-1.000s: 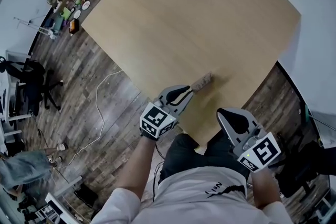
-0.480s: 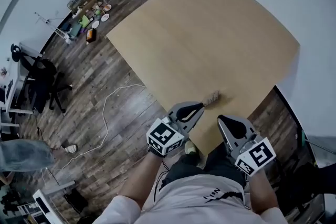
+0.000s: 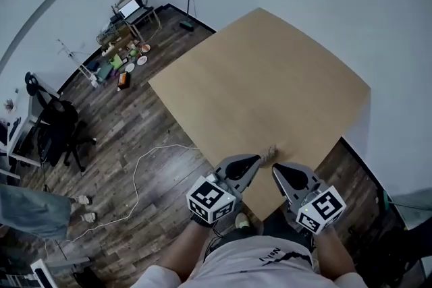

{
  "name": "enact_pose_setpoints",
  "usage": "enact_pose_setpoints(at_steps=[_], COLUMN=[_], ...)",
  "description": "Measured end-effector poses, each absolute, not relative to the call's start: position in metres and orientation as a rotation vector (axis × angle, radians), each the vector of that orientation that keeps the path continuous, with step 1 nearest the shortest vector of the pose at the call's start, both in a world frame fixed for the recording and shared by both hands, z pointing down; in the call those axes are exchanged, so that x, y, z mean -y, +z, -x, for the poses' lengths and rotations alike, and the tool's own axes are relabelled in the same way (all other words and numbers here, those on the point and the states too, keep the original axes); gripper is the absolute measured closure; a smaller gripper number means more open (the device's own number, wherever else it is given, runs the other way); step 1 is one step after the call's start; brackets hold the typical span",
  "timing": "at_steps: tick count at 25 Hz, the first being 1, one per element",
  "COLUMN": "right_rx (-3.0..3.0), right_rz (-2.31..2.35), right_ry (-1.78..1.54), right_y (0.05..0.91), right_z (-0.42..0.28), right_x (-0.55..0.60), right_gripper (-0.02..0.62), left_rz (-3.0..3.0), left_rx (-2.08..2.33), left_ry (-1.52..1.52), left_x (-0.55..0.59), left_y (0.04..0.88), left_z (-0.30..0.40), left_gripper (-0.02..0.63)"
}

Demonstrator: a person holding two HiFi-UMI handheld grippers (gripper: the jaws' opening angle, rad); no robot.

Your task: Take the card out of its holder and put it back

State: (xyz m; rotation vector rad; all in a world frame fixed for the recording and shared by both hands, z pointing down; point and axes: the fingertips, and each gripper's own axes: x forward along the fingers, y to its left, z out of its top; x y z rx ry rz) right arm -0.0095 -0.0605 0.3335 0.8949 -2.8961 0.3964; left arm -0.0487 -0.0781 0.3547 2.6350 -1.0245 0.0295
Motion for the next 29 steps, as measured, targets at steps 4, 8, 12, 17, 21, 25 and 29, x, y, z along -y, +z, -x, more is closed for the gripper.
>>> enact_pose_setpoints(at_steps=[4, 8, 12, 17, 21, 25, 29], right_rx=[2.901, 2.910, 2.912, 2.906, 2.901, 2.898, 2.896], right_rz=[-0.913, -0.915, -0.900, -0.875, -0.864, -0.856, -0.850], right_ry=[0.373, 0.359, 0.351, 0.355, 0.354, 0.353, 0.350], right_y=[0.318, 0.305, 0.299, 0.299, 0.307, 0.307, 0.304], right_z=[0.004, 0.006, 0.006, 0.010, 0.013, 0.013, 0.015], right_x=[0.057, 0.054, 0.055, 0.058, 0.056, 0.059, 0.063], right_gripper=[0.583, 0.583, 0.583, 0.583, 0.583, 0.583, 0.583], left_rz=[-2.630, -2.633, -2.628, -2.604, -2.599, -2.591, -2.587], left_rx=[1.044, 1.051, 1.080, 1.102, 1.113, 1.124, 1.131], left_ry=[-0.014, -0.040, -0.043, -0.045, -0.042, -0.038, -0.040], left_x=[0.068, 0.064, 0.065, 0.070, 0.069, 0.071, 0.075], left_y=[0.327, 0.311, 0.304, 0.305, 0.313, 0.314, 0.310], left_z=[0.039, 0.037, 0.039, 0.045, 0.048, 0.050, 0.052], left_gripper=[0.592, 0.592, 0.592, 0.592, 0.592, 0.592, 0.592])
